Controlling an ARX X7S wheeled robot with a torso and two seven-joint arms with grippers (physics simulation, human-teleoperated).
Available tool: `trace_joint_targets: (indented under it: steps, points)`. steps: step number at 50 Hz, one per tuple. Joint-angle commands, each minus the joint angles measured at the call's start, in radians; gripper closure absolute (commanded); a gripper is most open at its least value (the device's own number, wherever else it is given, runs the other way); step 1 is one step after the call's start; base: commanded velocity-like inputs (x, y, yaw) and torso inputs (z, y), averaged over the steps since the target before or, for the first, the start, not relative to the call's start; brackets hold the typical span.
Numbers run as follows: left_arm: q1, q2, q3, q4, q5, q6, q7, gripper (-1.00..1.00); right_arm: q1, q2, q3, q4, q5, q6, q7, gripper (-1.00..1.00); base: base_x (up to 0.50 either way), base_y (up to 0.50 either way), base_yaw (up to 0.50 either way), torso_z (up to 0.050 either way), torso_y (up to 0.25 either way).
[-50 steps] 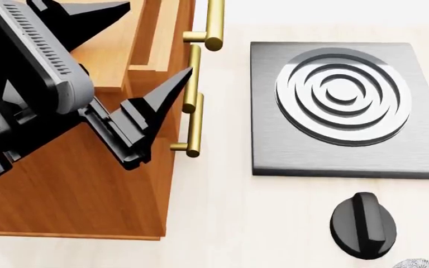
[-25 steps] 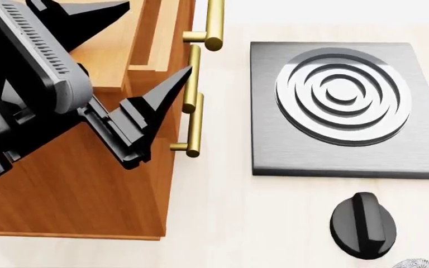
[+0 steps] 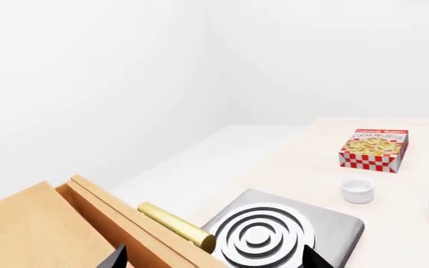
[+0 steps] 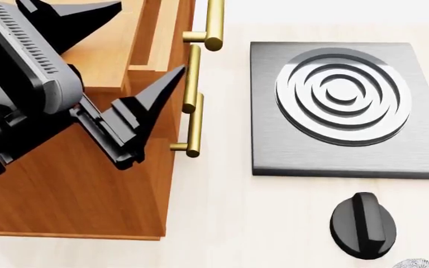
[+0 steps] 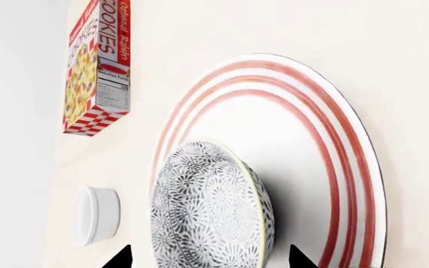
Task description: Pick the akita bowl on the wooden cabinet and place it on the plate.
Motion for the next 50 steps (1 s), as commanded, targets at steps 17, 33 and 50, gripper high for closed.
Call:
trace_joint_targets:
  steps: [17,33,50]
  points:
    - [0.041,-0.045,0.030,0.001,0.002,-0.021,-0.028,-1.00,-0.128,0.036,0.130,-0.204,0.049,0.019,0.062,-1.00,0.00,0.00,0.00,0.000,-0.002]
    - [0.043,-0.067,0.016,0.024,-0.011,-0.021,-0.040,-1.00,-0.106,0.136,0.146,-0.352,0.042,0.034,0.142,-1.00,0.00,0.00,0.00,0.000,-0.001]
    - [0.049,-0.081,0.006,0.039,-0.017,-0.016,-0.046,-1.00,0.115,0.287,-0.028,-0.502,0.057,0.049,0.225,-1.00,0.00,0.00,0.00,0.000,-0.002]
